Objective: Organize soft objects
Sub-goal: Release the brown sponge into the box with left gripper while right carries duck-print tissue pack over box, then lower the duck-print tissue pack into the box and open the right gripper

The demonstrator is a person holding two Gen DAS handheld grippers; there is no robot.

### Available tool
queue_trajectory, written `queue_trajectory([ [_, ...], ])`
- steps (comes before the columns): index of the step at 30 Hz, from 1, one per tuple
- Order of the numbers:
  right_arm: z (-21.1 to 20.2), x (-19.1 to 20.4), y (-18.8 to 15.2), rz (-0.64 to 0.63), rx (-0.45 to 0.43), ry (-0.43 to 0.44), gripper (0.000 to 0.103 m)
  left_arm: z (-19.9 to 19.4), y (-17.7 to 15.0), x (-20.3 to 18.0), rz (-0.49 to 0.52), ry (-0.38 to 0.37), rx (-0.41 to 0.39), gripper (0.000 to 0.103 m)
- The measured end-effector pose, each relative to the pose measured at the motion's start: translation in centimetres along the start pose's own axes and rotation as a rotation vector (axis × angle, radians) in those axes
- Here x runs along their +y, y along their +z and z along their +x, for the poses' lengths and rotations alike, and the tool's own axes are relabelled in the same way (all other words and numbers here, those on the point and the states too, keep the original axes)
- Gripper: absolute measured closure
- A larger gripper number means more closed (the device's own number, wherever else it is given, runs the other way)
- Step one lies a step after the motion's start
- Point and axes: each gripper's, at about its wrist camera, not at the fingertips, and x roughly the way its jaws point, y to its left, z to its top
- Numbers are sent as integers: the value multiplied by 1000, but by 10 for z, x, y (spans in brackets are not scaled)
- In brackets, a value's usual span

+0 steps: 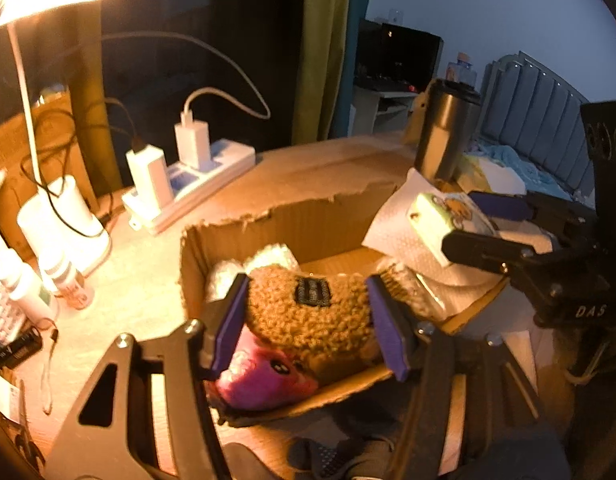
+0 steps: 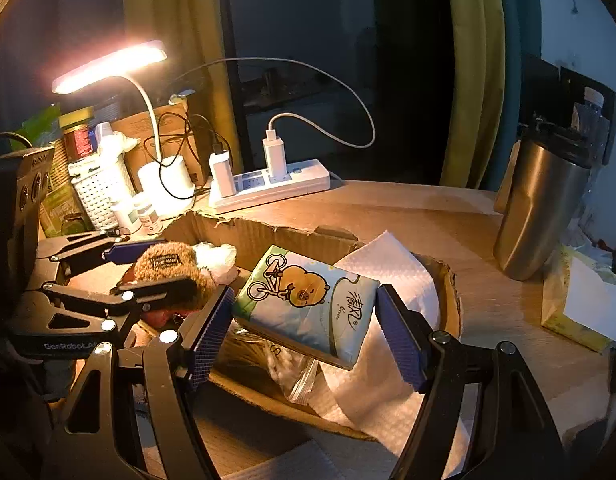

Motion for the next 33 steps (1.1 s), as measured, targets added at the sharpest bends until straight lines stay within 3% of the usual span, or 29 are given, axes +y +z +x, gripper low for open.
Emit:
queue_trajectory([
  [7,12,-1,7,-2,20,-5,27,7,-1,13,-50,-8,45,33],
  [33,55,37,31,-47,82,36,26,-22,4,47,-151,14,-27,32],
])
